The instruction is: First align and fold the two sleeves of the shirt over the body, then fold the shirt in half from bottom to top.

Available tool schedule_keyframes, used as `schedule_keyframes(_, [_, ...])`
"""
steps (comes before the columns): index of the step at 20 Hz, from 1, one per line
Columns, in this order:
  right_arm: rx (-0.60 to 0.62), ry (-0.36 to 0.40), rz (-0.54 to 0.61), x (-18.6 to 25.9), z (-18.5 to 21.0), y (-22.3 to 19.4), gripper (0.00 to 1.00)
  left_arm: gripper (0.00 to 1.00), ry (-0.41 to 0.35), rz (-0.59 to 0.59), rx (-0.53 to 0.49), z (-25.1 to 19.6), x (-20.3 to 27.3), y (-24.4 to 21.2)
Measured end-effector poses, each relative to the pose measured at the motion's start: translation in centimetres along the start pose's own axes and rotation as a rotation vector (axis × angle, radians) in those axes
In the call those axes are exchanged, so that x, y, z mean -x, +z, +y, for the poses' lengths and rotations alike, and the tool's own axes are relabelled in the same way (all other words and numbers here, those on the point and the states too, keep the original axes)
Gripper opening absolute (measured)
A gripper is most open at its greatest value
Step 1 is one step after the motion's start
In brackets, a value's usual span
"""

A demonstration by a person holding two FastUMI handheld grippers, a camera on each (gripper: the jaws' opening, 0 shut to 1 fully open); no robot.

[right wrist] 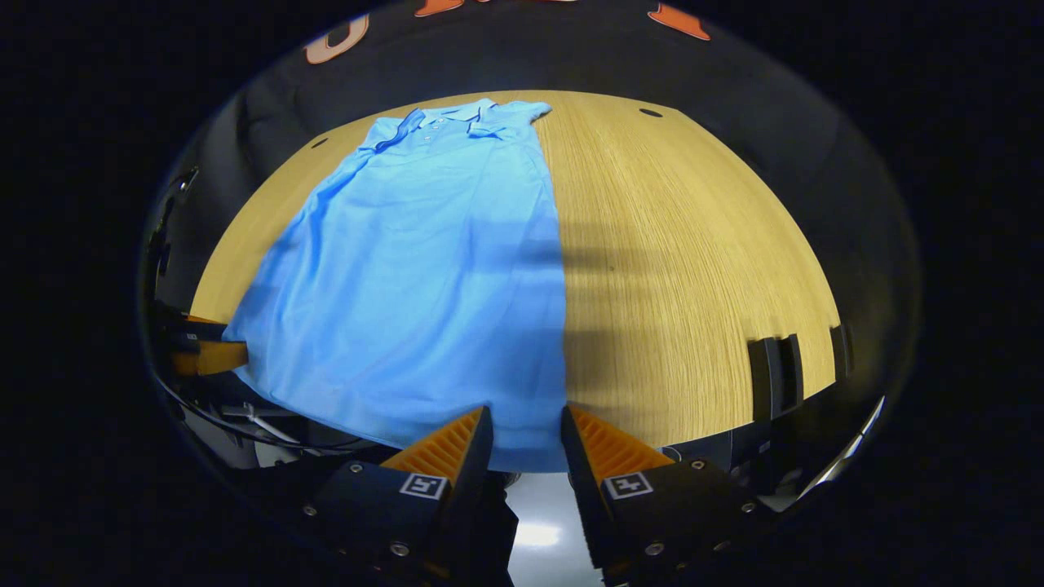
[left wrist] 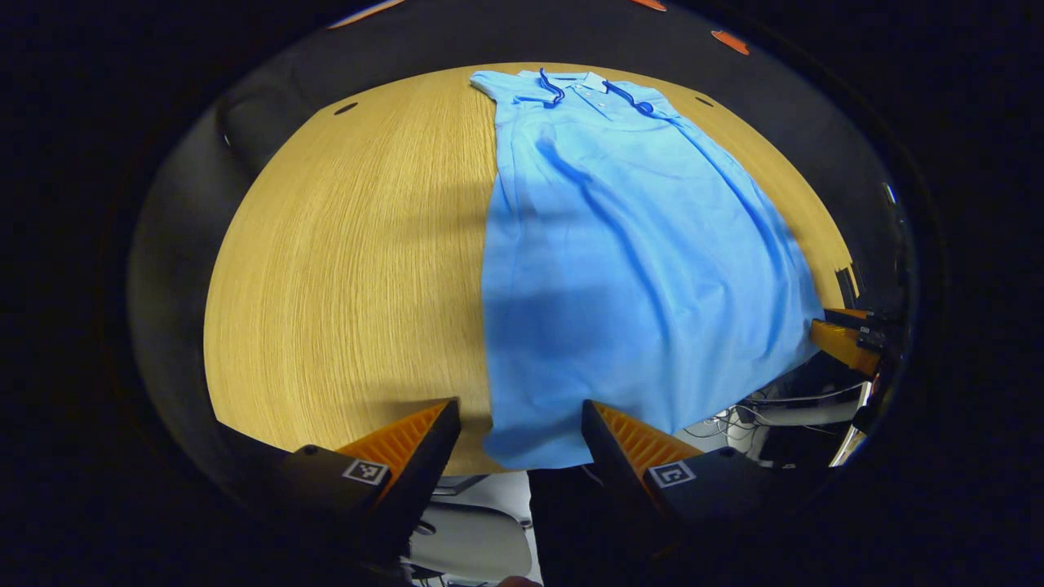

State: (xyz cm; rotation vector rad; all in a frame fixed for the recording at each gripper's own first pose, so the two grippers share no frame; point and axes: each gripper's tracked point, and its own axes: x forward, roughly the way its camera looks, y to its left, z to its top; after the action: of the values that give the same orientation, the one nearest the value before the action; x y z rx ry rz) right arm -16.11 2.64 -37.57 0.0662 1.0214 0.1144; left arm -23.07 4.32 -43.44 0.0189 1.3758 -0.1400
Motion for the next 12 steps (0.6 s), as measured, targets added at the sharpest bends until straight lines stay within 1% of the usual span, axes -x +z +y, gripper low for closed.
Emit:
schedule_keyframes(1, [-0.018,-0.005,0.004,-0.1,-0.1,0.2,0.51,0.99,0.002,-0.002,0.004,-0.3,-0.1,0.1])
schedule_keyframes(2, [-0.037,-0.007,0.006,-0.2,-0.2,0.3,0.39,0.98,0.0,-0.008,0.005,-0.5,-0.1,0.4])
schedule_keyframes(3, [-0.054,-0.007,0.004,-0.2,-0.3,0.5,0.32,0.9,-0.002,-0.014,0.009,-0.9,-0.2,0.6])
schedule_keyframes(4, [-0.07,-0.004,-0.001,-0.3,-0.3,0.7,0.2,0.74,-0.009,-0.014,0.009,-1.2,-0.1,0.8])
schedule_keyframes(5, [-0.081,0.007,-0.001,-0.4,-0.2,0.8,0.15,0.58,-0.018,-0.022,0.015,-1.7,-0.2,0.9])
schedule_keyframes(6, [-0.094,0.023,0.001,-0.4,-0.1,0.9,0.08,0.35,-0.023,-0.025,0.051,-2.0,-0.2,1.1])
schedule_keyframes(7, [-0.124,0.035,0.008,-0.4,-0.2,0.9,0.05,0.12,-0.025,-0.022,0.075,-2.2,-0.3,1.2])
schedule_keyframes(8, [-0.162,0.056,0.017,-0.4,0.0,0.9,0.02,0.12,-0.052,-0.013,0.091,-2.8,-0.2,1.2])
schedule_keyframes(9, [-0.188,0.079,0.01,-0.1,0.2,1.3,0.02,0.08,-0.073,-0.024,0.107,-3.3,0.2,1.5])
schedule_keyframes(12, [-0.16,0.111,-0.048,1.5,-0.1,3.7,0.01,0.08,-0.08,-0.108,0.09,-3.5,2.5,4.2])
